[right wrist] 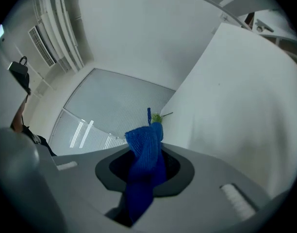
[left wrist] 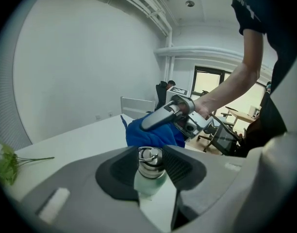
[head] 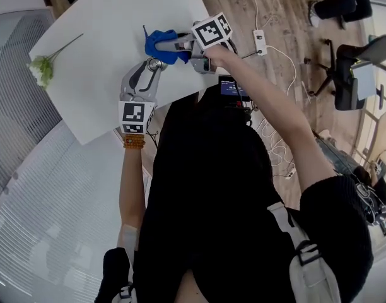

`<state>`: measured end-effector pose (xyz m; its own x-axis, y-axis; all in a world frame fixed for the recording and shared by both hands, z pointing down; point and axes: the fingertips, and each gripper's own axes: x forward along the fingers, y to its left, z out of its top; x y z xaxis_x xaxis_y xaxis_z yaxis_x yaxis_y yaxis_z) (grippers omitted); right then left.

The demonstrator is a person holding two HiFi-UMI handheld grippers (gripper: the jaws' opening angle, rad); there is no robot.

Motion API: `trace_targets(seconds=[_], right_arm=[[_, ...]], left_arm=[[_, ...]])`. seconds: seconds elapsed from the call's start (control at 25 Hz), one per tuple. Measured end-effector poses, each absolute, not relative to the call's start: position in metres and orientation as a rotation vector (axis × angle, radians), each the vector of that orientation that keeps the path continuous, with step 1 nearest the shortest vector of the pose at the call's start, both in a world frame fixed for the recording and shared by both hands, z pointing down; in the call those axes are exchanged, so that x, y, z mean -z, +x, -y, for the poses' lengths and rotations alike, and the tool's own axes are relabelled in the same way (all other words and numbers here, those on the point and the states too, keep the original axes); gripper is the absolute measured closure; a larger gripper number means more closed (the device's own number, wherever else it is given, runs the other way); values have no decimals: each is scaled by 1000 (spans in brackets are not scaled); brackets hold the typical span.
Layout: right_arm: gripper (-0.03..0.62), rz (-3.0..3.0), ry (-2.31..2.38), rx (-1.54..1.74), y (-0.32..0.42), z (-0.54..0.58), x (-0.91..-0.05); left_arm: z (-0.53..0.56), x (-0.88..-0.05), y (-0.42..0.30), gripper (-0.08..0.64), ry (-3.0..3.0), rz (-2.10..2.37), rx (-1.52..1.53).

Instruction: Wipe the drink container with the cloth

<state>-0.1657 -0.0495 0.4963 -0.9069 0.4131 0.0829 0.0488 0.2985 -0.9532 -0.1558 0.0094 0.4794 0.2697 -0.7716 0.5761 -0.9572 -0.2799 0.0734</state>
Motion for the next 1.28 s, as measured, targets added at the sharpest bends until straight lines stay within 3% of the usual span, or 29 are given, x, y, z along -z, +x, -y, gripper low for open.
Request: trace_targets(seconds=[1.28], right_arm=[[505,2194,-285,-1564,-163,52,-538]], left_arm=[[-2,-477,-150,419,2125,1492,-679]])
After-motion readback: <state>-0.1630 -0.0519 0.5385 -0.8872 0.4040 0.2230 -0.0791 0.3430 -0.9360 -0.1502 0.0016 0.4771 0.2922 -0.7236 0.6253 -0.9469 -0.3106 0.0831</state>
